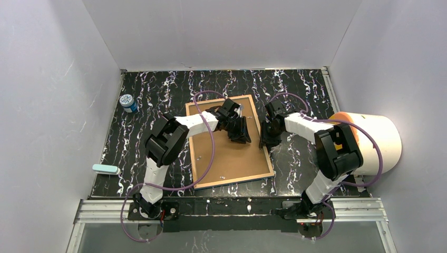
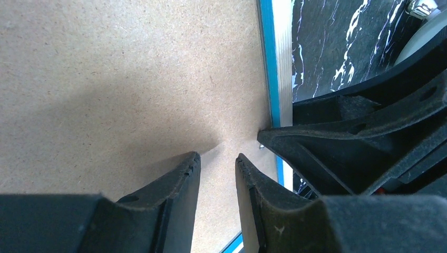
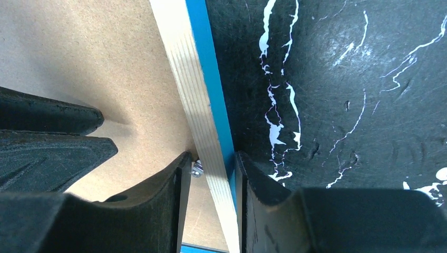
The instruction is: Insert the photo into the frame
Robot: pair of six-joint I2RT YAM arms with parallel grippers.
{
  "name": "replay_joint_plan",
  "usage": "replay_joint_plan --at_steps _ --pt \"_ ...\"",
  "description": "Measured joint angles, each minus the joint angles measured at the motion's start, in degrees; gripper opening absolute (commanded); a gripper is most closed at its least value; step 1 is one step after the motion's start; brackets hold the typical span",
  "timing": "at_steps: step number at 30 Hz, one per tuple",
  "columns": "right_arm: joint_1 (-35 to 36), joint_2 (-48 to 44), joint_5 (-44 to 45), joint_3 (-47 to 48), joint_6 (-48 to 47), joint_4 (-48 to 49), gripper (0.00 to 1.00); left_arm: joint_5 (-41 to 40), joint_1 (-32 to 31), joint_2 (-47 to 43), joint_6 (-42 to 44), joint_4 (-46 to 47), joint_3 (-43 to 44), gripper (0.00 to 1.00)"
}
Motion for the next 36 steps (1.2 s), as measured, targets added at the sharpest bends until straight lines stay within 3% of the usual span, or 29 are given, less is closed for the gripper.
replay_joint_plan --at_steps 5,14,17,25,36 --pt "-0.1 0.5 0.7 0.7 0.3 -1.0 0.31 -0.2 0.0 0.0 1.0 0.0 0.0 0.32" --pt "-0.2 1.8 0.6 2.0 -0.4 -2.5 0.35 2.5 0.0 1.2 2.5 -1.0 2.8 0.37" --pt "-0.2 2.3 0.6 2.7 -0.4 -3.2 0.36 3.7 0.0 1.9 1.0 2.8 2.8 0.36" --pt "-0.2 2.7 0.6 3.2 -0.4 -3.8 0.23 5.5 -0.5 4.5 -3.7 13.6 1.4 0.31" --pt "-0.2 1.7 -0.5 2.1 -3.1 -2.5 0.17 0.0 -1.6 4.6 -3.6 7.5 4.0 0.31"
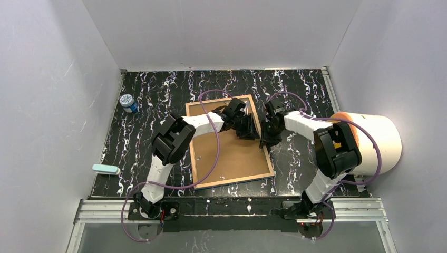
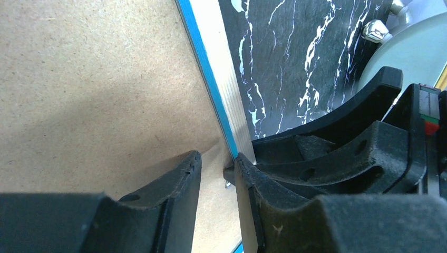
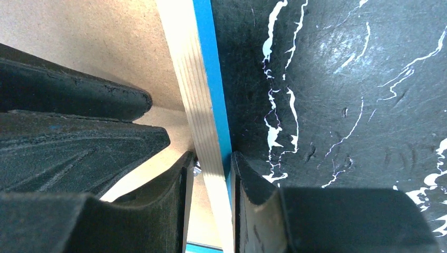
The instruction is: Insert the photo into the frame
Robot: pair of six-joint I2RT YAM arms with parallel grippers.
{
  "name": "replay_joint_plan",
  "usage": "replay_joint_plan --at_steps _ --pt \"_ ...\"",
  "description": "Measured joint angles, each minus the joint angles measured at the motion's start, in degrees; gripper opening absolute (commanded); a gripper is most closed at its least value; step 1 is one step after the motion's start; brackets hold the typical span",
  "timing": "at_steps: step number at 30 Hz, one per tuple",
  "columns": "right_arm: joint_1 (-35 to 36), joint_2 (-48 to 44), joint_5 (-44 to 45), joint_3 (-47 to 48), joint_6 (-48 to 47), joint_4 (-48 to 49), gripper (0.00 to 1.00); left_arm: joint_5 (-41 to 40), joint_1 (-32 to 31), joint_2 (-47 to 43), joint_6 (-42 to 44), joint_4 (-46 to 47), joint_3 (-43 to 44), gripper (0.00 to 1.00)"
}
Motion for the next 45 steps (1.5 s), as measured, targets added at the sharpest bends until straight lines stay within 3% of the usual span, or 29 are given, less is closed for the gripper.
replay_joint_plan --at_steps 4,8,11,13,26,35,40,45 --pt "0.0 -0.4 -0.3 -0.3 -0.5 0.2 0.21 -0.3 -0.1 0.0 0.1 -0.6 0.3 0.30" --pt "0.0 -0.5 -0.2 -0.3 -0.4 0.2 0.50 -0.5 -0.2 0.0 0.4 -0.8 0.5 0.30" --pt "0.3 -0.6 -0.3 -0.3 0.6 0.0 0.63 -0.5 -0.2 0.0 0.6 -0.8 0.5 0.30" --pt "0.8 -0.7 -0.5 -0.3 1.6 0.3 0.65 -0.6 -0.2 0.0 0.7 -0.9 0.5 0.30" --pt "1.6 -2.1 3.9 -1.8 5.6 0.6 0.22 -0.4 -0.2 0.0 0.7 -0.7 0.3 0.29" --pt "1.7 -3.7 3.8 -3.8 5.4 2.9 0.20 -0.4 -0.2 0.0 0.6 -0.3 0.0 0.29" --pt "1.7 -4.4 3.7 -4.4 5.4 3.7 0.39 -0.3 -0.2 0.0 0.6 -0.2 -0.1 0.28" --pt "1.7 -4.4 3.9 -4.2 6.4 3.3 0.30 -0.1 -0.2 -0.2 0.7 0.8 -0.9 0.27"
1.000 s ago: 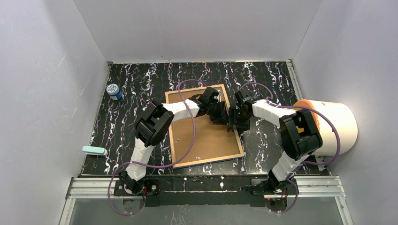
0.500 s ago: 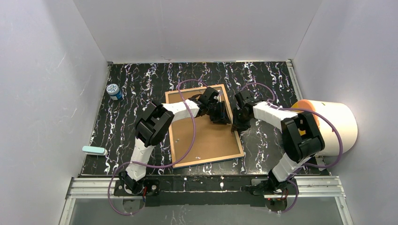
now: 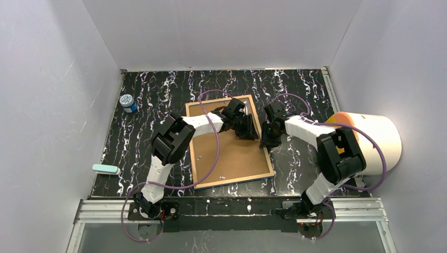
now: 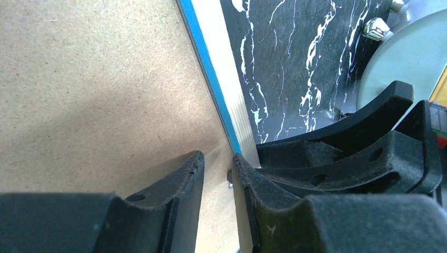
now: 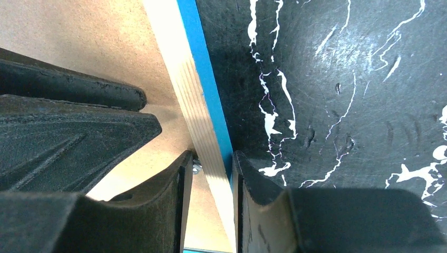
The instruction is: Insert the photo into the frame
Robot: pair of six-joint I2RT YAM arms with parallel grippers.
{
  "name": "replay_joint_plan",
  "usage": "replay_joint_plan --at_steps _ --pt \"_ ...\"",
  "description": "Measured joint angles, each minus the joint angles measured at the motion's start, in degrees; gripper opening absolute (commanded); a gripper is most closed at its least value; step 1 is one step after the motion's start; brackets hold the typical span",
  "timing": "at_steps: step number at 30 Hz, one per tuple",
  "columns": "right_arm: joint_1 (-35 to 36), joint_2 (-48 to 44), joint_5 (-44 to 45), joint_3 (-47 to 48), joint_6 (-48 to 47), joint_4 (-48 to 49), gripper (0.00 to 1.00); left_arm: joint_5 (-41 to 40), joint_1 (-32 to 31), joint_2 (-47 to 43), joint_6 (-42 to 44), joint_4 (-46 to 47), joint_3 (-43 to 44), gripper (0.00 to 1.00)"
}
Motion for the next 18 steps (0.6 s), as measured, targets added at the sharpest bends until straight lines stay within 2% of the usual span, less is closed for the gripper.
replay_joint_plan --at_steps 6,15,18 --pt "0.0 0.9 0.3 1.0 0.9 -1.1 0.29 0.0 0.0 -0.5 0.3 2.2 -1.6 0.26" --pt "0.0 3.2 1.1 3.8 2.1 -4.2 0.15 0.0 0.1 -0.9 0.8 4.6 -3.4 0.25" --pt "0.0 3.5 1.0 4.1 2.1 -4.6 0.20 0.0 0.1 -1.0 1.0 5.1 -3.7 0.25"
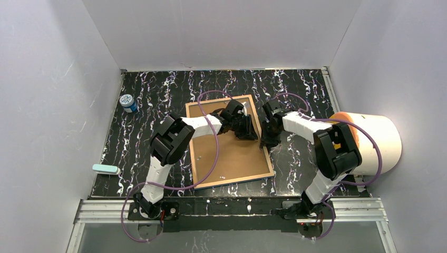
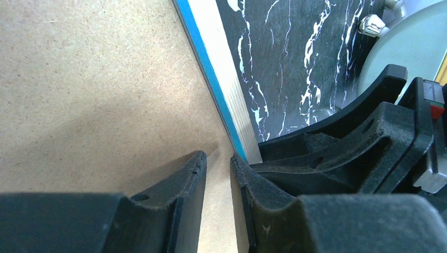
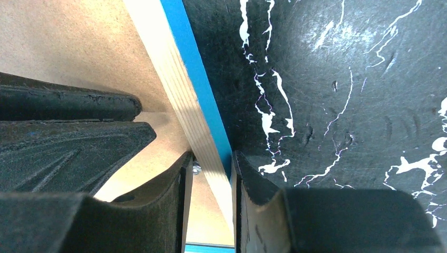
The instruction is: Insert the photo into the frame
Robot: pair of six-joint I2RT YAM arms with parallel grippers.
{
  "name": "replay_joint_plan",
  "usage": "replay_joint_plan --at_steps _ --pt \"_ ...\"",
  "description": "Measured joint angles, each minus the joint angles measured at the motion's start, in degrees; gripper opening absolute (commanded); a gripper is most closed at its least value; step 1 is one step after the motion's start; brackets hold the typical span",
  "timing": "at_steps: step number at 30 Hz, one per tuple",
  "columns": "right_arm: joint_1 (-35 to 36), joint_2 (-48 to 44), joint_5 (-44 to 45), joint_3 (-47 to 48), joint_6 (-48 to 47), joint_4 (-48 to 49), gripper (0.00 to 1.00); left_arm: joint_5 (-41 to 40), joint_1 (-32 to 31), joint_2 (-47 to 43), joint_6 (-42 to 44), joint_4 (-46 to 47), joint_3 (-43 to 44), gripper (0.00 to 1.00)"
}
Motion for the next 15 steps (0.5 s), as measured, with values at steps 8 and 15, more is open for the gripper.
replay_joint_plan --at_steps 8,15 --pt "0.2 0.2 0.6 3.7 -0.1 -4.1 0.52 -0.4 0.0 -0.1 2.1 -3.8 2.5 0.28" --pt "0.2 0.1 3.1 16.0 -2.0 -4.4 0.53 -3.5 0.9 -1.4 3.5 -12.1 4.9 0.30"
